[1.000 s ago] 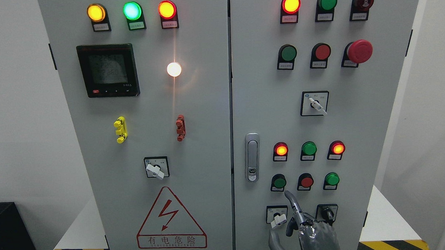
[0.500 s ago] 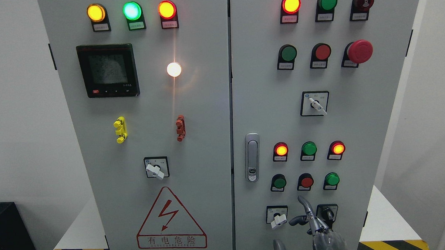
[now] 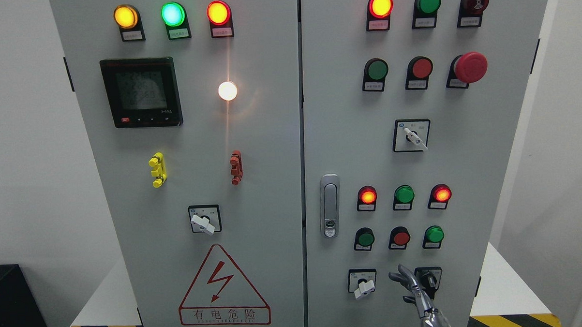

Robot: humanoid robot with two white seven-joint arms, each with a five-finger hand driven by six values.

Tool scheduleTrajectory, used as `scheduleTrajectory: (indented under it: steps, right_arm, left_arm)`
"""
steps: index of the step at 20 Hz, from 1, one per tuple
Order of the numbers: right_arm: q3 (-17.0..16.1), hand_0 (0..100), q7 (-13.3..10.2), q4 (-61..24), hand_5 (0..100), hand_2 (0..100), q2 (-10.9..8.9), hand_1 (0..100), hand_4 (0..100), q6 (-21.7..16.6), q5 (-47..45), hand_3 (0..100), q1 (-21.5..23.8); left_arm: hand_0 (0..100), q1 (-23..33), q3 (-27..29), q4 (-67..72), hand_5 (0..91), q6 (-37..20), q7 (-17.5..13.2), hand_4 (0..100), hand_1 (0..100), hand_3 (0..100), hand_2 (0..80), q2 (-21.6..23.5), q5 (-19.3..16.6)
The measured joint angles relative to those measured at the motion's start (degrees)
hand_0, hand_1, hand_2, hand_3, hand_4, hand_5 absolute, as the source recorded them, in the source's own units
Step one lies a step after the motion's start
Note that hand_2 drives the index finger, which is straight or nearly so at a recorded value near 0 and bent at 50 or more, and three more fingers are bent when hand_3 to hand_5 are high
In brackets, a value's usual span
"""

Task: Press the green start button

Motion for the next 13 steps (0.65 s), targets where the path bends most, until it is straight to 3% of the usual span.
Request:
scheduleTrajectory:
  steps: [13]
  right_arm:
    - [1.8,0,1.6,-2.8,0,0,-0.01,1,0,2.2,-11.5,5,1.1]
  left_arm:
    - [12,0.0,0.0,0.0,0.0,0.0,0.0,0,56,0,0.0,0.0,0.0]
